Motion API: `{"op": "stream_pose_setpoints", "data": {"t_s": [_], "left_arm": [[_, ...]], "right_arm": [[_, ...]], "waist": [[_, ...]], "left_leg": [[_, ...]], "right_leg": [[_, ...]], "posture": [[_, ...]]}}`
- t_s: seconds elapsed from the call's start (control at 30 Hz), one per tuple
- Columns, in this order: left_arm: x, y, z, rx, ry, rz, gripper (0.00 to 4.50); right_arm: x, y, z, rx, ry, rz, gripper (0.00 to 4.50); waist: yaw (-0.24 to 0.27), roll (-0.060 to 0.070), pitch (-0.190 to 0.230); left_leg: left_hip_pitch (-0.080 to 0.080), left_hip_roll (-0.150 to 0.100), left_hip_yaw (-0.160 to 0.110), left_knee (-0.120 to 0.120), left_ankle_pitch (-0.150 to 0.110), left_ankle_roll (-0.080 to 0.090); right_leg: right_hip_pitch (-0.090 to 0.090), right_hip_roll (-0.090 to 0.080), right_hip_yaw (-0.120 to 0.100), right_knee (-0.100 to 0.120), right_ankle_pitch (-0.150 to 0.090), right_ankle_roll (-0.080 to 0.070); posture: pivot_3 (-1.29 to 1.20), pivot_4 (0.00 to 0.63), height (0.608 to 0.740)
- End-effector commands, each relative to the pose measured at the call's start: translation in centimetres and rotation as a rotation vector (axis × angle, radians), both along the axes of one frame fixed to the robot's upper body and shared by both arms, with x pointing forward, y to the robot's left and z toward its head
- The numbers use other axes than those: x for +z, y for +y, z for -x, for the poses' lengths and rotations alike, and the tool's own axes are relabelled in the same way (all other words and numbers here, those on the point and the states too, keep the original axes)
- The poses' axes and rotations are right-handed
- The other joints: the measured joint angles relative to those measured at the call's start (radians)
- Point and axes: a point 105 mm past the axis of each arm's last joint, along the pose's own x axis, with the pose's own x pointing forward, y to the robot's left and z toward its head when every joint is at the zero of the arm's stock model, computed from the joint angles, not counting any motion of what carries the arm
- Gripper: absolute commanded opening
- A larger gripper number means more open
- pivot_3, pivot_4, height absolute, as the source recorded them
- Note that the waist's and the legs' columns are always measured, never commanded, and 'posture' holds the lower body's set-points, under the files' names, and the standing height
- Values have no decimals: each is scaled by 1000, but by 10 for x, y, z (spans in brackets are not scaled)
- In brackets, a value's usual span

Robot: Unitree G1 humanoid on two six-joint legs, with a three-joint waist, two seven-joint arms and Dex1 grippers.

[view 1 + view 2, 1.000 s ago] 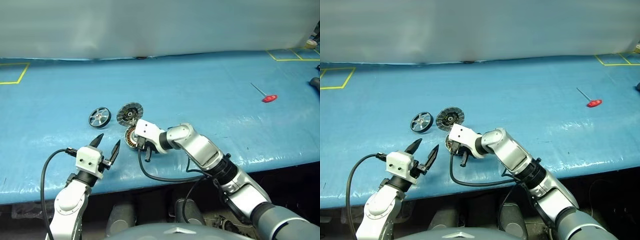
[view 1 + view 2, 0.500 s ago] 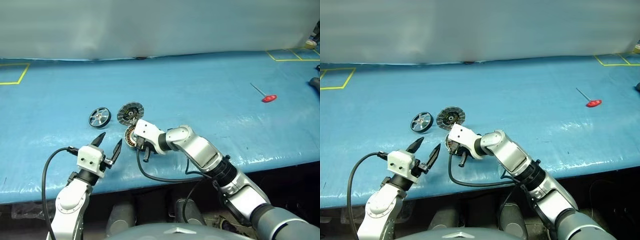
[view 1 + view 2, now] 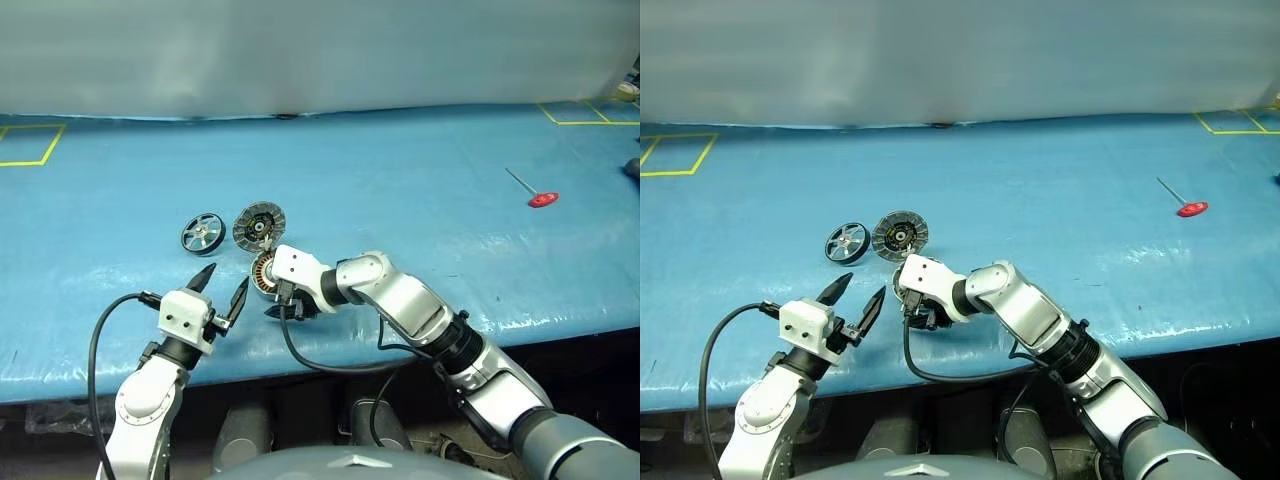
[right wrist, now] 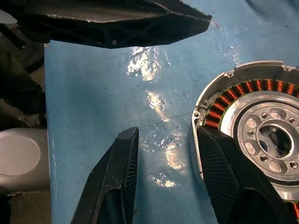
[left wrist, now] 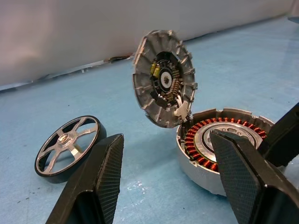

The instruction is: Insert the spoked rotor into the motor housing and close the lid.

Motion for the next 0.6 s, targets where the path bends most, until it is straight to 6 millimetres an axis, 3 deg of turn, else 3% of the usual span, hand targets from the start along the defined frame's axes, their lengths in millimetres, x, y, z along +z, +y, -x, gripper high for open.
{"op": "stream_pose_setpoints", "data": {"t_s": [0.03,0.2,0.33,0.47,0.6], "left_arm": [[9,-4,-1,-16,-34,16,3214],[9,-5,-1,-36,-20,21,3214],[8,-8,1,-68,3,27,3214],[7,-12,2,-105,24,32,3214],[7,-14,1,-122,31,31,3214]], "right_arm": [[38,-5,1,-17,-15,-147,1920],[70,-27,-3,-150,-37,-324,1920],[73,-56,-19,-399,-86,-439,1920],[38,-87,-27,-652,-146,-377,1920],[4,-93,-17,-736,-182,-322,1920]], "waist": [[-1,0,0],[-1,0,0],[0,0,0],[-1,0,0],[-4,0,0]], "left_leg": [[0,0,0,0,0,0],[-1,1,-1,-1,-1,0],[-1,1,-1,-1,-1,-1],[-1,1,0,-1,-1,-1],[0,1,1,-1,-1,-1]], "right_leg": [[-1,0,0,0,0,0],[-1,1,-1,0,-1,-1],[-1,1,-1,0,-1,-1],[-1,1,-1,0,-1,-1],[-1,1,0,0,-1,-1]], "posture": [[0,150,740],[0,150,740],[0,150,740],[0,150,740],[0,150,740]]}}
